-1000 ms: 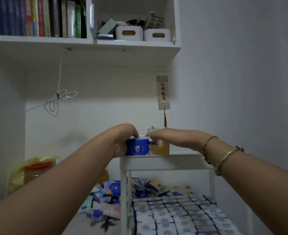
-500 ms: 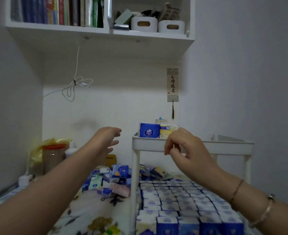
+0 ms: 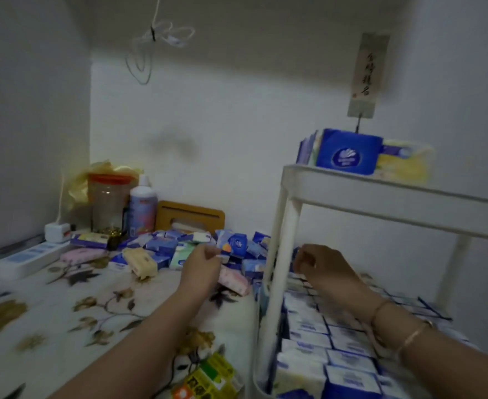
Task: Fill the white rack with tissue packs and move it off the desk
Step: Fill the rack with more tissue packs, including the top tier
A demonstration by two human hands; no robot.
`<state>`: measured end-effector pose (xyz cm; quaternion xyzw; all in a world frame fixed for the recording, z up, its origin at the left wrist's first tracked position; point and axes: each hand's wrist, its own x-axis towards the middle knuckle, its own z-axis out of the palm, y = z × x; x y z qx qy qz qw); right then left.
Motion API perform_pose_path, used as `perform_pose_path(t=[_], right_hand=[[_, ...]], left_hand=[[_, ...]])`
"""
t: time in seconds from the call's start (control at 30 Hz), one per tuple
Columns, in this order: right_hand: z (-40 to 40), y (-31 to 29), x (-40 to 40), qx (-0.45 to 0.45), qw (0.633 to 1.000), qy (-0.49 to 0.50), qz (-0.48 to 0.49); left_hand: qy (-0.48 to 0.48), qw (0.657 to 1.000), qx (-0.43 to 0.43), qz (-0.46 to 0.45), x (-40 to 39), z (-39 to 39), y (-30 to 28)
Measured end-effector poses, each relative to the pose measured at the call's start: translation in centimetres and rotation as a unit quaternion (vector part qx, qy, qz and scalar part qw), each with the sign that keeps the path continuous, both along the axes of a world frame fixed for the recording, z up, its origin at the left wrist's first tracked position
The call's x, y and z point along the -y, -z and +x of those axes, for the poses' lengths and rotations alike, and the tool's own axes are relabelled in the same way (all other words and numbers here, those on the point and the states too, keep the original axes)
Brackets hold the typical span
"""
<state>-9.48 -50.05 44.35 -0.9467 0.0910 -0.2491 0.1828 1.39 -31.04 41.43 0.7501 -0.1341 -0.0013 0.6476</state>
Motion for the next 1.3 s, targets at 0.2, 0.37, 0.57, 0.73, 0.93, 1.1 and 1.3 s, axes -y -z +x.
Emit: perform_pose_path(t=[0.2, 0.37, 0.57, 0.73, 0.93, 1.1, 1.3], right_hand=[[10.0, 1.2, 3.7, -0.123, 0.992, -0.032, 0.006], [13.3, 0.4, 2.7, -0.29, 0.951, -0.106, -0.016], [15.6, 2.1, 2.5, -0.322, 0.93, -0.071, -0.162], [15.5, 0.4, 2.7, -0.135, 0.968, -0.114, 0.177], [16.1, 1.0, 0.1, -0.292, 0.883, -0.194, 0.311], [16.7, 0.6, -0.9, -0.202, 0.874, -0.17, 0.407], [18.1, 2.8, 2.2, -0.07, 0.987, -0.125, 0.071]], left_hand=[[-0.002, 0.999, 0.045, 0.001, 1.6, 2.8, 4.9], [0.025, 0.996, 0.081, -0.004, 2.0, 3.9, 4.9], [0.041, 0.992, 0.117, 0.024, 2.1, 4.7, 5.8], [0.034, 0.985, 0.166, 0.034, 1.9, 5.5, 5.6], [0.002, 0.934, 0.293, 0.204, 1.4, 5.2, 4.4], [-0.053, 0.949, 0.266, 0.159, 0.5, 5.8, 4.3], [-0.084, 0.987, 0.13, 0.033, -0.2, 6.5, 4.1]])
